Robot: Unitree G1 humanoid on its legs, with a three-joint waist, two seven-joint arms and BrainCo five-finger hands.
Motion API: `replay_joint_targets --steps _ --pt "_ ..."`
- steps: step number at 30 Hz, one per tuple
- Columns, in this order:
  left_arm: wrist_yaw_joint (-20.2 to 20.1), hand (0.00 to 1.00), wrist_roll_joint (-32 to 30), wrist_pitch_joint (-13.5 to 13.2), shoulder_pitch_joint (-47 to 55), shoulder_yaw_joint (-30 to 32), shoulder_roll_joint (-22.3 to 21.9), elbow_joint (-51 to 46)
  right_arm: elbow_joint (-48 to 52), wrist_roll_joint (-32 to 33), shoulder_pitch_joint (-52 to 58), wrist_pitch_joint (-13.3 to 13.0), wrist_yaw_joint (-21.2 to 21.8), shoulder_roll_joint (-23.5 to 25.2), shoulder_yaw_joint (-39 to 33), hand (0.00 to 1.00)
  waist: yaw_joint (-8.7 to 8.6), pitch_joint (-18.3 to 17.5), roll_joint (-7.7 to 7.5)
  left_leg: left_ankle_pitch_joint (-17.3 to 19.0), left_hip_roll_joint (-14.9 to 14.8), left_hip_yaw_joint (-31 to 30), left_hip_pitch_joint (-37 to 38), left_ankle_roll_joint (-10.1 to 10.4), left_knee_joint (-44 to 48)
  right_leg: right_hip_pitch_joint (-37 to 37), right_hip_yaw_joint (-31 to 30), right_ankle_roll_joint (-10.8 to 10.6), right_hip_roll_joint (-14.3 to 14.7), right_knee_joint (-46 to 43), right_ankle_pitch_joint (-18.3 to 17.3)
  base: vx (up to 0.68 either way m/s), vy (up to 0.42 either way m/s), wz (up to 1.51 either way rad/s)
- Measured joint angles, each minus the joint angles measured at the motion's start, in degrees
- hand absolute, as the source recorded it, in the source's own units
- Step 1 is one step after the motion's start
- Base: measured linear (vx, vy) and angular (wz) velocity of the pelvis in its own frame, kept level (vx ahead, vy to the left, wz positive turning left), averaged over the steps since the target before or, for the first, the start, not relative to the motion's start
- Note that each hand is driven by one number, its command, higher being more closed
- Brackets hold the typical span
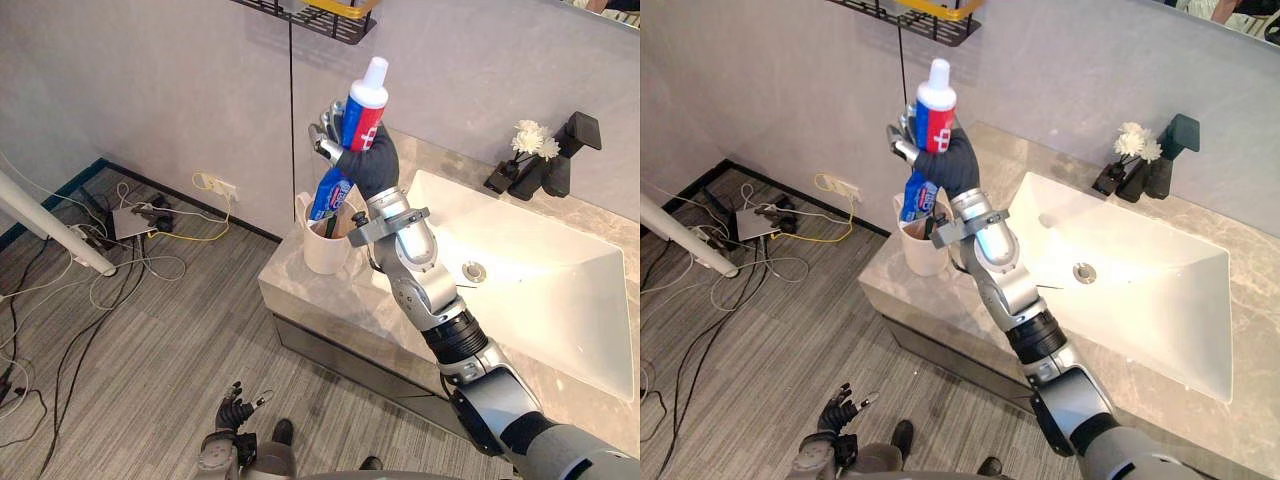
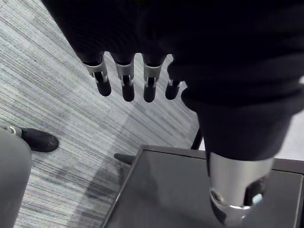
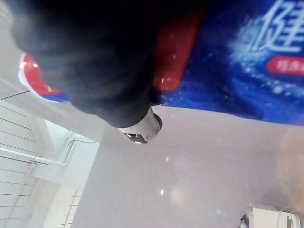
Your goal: Organize washtable
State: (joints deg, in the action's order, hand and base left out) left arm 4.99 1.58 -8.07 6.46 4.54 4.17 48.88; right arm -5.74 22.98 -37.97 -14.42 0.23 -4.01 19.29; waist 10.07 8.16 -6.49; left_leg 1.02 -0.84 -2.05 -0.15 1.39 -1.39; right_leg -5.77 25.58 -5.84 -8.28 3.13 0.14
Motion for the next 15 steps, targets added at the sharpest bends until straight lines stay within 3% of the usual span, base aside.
replay_joint_targets --steps 15 --pt "-0.02 0.0 -0.01 0.02 0.01 0.02 -0.02 0.08 0.0 -1.2 3.82 1.21 0.07 0.12 1.2 1.0 -0.26 0.13 0.2 0.0 0.11 -0.2 -0.02 0.0 -0.01 0.0 0.2 0.0 -0.09 -0.11 0.0 0.0 0.0 0.0"
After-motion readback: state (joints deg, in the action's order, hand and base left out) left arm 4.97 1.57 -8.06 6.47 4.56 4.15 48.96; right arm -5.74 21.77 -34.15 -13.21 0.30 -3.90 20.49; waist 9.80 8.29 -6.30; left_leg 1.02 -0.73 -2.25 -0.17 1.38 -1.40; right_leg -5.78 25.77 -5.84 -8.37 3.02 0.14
